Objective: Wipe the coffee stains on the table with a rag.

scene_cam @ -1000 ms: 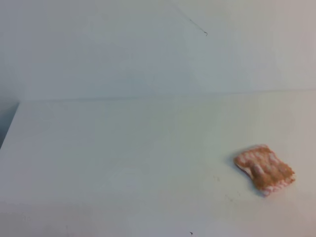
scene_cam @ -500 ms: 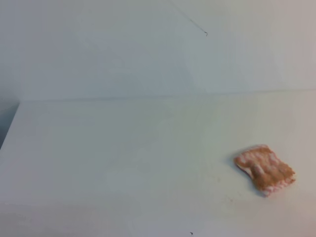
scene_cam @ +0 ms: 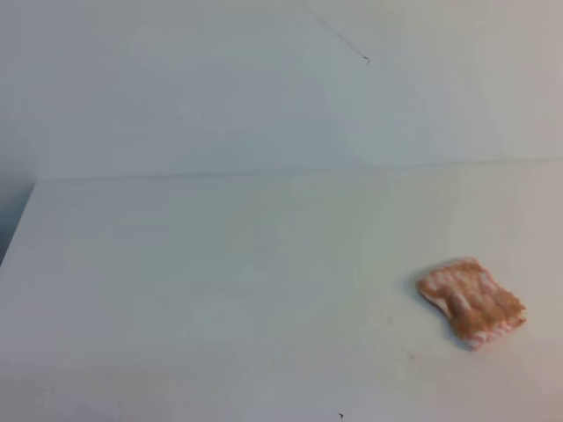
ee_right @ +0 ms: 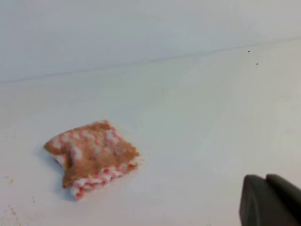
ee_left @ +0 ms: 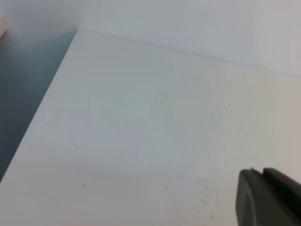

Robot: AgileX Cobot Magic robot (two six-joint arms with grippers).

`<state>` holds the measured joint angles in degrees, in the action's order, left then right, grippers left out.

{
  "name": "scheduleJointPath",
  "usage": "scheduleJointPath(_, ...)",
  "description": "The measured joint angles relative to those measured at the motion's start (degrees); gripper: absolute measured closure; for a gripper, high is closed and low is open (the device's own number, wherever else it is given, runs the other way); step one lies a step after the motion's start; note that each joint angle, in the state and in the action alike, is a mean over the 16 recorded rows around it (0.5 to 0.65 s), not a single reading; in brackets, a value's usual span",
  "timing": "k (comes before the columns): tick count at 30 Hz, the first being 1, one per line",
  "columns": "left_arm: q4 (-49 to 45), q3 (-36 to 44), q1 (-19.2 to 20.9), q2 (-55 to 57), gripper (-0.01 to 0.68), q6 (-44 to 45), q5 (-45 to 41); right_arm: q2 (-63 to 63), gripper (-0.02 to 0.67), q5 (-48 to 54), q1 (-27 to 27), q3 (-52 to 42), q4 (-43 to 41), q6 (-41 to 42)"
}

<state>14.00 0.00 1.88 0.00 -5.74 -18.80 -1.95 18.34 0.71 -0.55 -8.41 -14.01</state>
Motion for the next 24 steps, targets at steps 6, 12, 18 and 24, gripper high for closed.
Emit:
scheduleJointPath(6,0.0,0.0,0.0,0.0,0.674,0.0,0.0,0.0,0.651,0.1,0.0,0.1,0.0,0.0)
scheduleJointPath(12,0.0,0.0,0.0,0.0,0.674,0.0,0.0,0.0,0.651,0.1,0.0,0.1,0.0,0.0)
scheduleJointPath(18,0.0,0.0,0.0,0.0,0.674,0.0,0.0,0.1,0.651,0.1,0.0,0.1,0.0,0.3)
scheduleJointPath(24,0.0,0.2,0.0,-0.1,0.674,0.0,0.0,0.1,0.651,0.1,0.0,0.1,0.0,0.8)
